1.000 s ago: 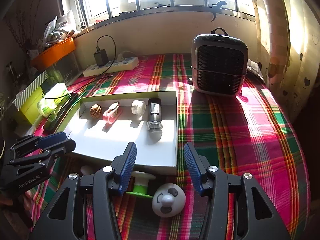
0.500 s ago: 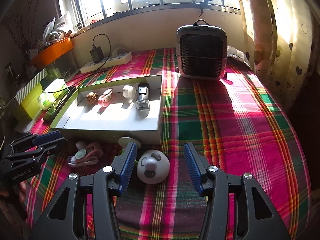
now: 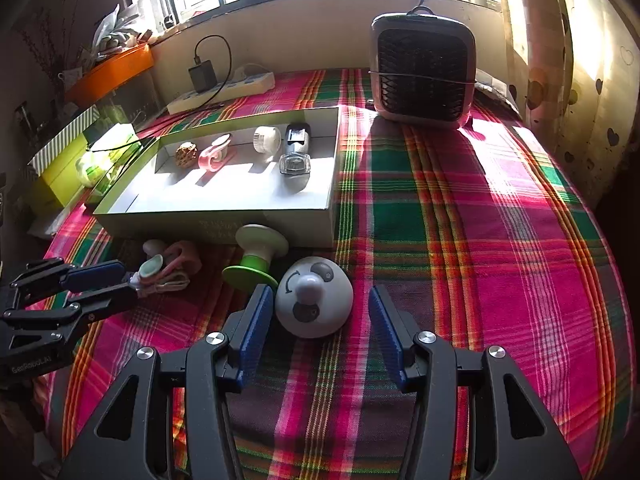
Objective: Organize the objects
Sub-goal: 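Grasp the white USB cable with the left tool while the right tool grasps the white round ball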
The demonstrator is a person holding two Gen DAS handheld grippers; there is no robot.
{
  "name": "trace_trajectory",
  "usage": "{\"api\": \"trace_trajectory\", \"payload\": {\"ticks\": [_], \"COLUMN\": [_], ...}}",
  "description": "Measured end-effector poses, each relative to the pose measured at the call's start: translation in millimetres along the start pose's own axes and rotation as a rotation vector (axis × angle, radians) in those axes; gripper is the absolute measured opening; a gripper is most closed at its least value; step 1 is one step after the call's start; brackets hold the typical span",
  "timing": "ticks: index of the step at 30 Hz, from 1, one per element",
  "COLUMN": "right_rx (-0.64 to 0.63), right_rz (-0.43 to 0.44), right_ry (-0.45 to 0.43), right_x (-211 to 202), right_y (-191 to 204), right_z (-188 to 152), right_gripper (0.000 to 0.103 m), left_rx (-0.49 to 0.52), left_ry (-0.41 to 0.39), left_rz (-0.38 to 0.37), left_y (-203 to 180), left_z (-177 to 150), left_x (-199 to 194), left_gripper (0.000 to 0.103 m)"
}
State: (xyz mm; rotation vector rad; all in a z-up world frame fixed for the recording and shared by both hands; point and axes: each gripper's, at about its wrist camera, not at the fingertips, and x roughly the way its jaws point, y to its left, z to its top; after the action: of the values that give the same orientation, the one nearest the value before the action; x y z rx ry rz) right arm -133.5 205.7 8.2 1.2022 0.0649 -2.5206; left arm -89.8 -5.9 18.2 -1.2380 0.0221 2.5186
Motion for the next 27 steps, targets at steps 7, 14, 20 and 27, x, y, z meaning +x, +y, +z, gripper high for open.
{"api": "trace_trajectory", "payload": {"ticks": [7,14,20,27], "right_rx": [-0.017,-0.032,-0.028,-0.039], "right_rz": [-0.015,-0.033,-0.040,-0.046], "right_ry": [0.021,0.029,0.029,0.029], "right_x": [7.3,8.0,8.2,11.5], "right_y": [1.1,-0.6,-3.5,-2.6], "right_z": [1.6,2.8,3.6,6.3], "right_gripper": [0.057,0.057,0.057,0.057], "left_rx": [0.013,0.042,0.029,0.043], "left_ry": [0.011,0.028,0.022,0.025], "left_rz": [-0.014,-0.062,-0.056,-0.070], "left_y": [-6.9,-20.2,-20.0,-25.3], "left_z": [-1.5,-5.0,-1.8,1.1], "left_x": [3.9,6.0,8.9,16.7], "left_gripper": [0.032,0.032,0.032,0.032]}}
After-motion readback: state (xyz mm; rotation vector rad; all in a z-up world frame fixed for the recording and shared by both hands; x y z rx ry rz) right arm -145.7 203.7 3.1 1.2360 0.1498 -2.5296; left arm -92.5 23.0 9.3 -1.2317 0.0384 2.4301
